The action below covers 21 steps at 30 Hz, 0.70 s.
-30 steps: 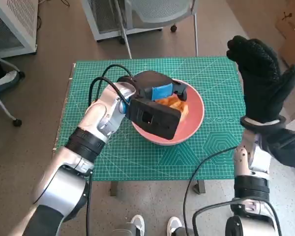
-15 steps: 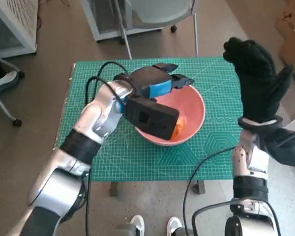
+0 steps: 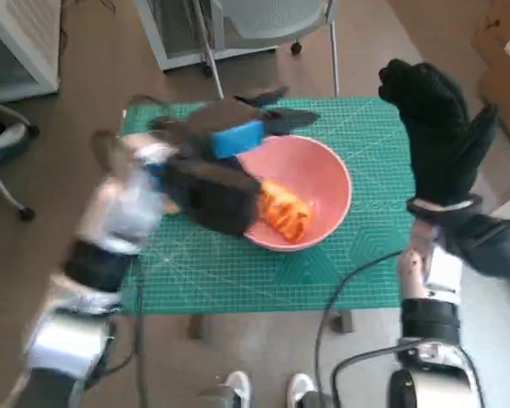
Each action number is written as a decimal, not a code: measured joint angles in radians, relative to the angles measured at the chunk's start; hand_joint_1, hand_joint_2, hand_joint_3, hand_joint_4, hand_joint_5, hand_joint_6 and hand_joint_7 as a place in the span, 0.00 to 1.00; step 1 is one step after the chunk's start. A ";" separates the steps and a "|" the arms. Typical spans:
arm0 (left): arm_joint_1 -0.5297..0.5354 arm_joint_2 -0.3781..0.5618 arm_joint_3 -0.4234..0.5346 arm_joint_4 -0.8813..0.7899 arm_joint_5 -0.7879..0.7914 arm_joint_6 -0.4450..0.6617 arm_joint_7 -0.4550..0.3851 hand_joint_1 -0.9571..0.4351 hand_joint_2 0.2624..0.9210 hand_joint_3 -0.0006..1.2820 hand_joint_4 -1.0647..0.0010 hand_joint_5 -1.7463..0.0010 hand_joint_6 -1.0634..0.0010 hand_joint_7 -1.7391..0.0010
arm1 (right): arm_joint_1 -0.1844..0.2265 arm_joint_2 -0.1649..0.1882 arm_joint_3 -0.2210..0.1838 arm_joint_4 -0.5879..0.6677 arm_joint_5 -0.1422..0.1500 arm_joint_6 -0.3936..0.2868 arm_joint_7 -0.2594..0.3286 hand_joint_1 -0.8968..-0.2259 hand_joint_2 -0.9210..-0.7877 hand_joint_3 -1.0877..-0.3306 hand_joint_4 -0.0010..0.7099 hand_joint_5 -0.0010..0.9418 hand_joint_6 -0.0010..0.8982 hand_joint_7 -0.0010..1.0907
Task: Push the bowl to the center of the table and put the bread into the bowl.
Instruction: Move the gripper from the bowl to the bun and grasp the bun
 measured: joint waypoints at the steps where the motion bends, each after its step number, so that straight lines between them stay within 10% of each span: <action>1: 0.008 0.021 0.016 -0.010 -0.004 -0.003 0.000 0.41 0.73 0.00 1.00 1.00 0.77 0.98 | 0.000 -0.001 0.000 0.000 0.002 0.001 0.001 0.37 0.00 0.68 0.48 0.01 0.44 0.02; 21: 0.152 0.198 0.102 -0.161 0.015 0.185 -0.077 0.59 0.64 0.00 1.00 1.00 0.81 1.00 | -0.039 -0.007 0.001 0.041 0.016 0.006 0.032 0.38 0.00 0.69 0.48 0.00 0.43 0.01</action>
